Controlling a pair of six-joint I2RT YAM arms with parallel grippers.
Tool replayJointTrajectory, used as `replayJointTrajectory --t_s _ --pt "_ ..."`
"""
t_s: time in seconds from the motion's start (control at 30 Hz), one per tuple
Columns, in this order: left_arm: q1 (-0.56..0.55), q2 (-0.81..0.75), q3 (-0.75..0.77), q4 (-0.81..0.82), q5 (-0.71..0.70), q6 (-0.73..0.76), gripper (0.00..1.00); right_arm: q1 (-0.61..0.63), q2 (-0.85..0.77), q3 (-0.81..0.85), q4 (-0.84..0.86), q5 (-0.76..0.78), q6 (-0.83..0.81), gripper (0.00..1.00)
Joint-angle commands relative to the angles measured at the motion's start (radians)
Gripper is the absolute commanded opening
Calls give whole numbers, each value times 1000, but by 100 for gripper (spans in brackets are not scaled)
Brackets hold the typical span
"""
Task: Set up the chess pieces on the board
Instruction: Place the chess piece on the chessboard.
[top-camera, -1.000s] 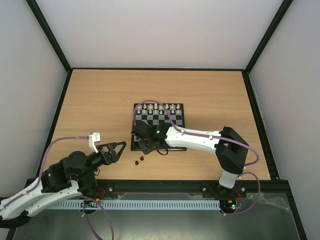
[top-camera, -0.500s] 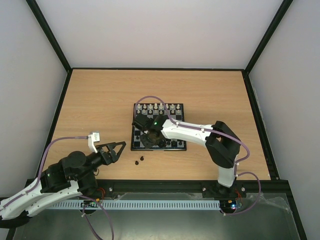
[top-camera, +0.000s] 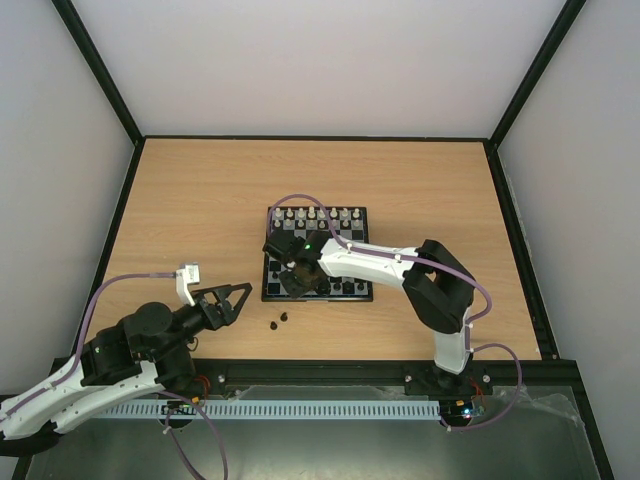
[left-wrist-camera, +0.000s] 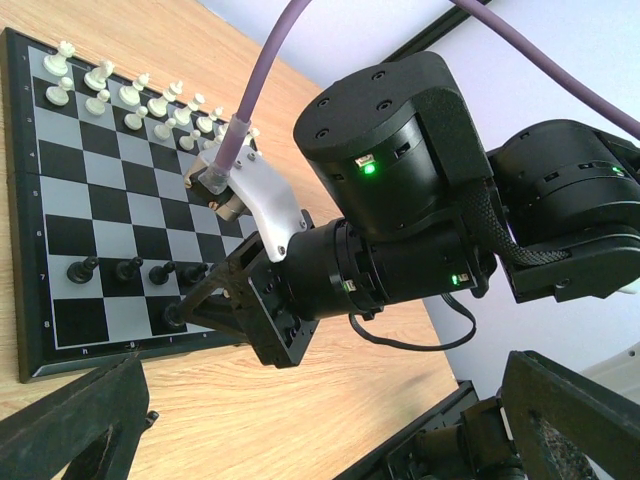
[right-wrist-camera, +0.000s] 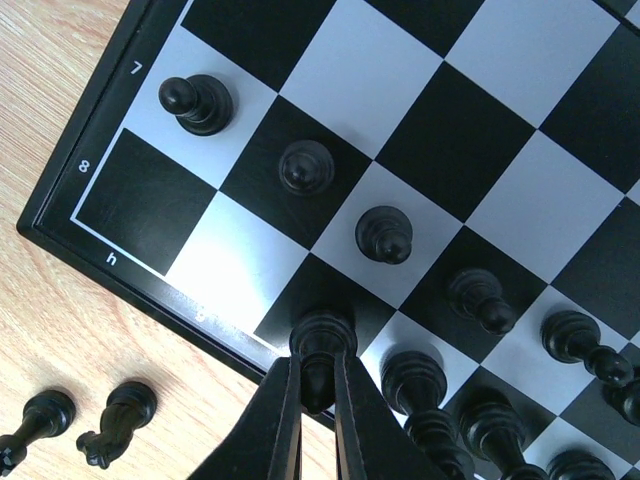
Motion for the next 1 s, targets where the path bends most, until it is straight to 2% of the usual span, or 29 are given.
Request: replayJointTrajectory --t_s 0.0,0.97 --pt "-1 -1 28 2 -14 16 99 -8 24 25 -61 -1 -15 6" --pt "0 -5 24 -1 -21 18 100 -14 48 31 -28 -30 -19 7"
